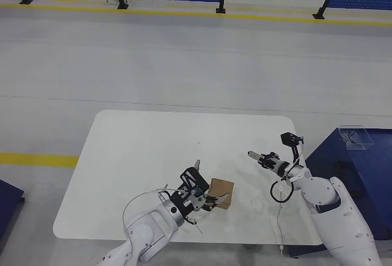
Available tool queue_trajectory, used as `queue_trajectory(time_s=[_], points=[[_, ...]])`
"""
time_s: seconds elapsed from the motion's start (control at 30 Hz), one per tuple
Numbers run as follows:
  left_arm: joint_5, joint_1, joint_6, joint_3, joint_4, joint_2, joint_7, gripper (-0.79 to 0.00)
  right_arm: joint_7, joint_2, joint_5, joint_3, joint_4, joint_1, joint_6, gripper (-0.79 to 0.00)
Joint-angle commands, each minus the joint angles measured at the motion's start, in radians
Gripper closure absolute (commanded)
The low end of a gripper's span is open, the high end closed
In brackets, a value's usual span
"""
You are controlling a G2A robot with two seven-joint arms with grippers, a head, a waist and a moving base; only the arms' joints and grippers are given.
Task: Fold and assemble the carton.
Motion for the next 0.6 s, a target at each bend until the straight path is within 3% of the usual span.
queue_trajectory(time_s=[0.0,0.57], points=[[0.0,0.0,0.0,0.0,0.0,0.0,0.0,-0.785,0.0,0.0,0.0,0.0,0.0,0.0,0.0,-0.785],[0.0,0.0,0.0,0.0,0.0,0.0,0.0,-0.785,0.0,0.0,0.0,0.0,0.0,0.0,0.0,-0.784]])
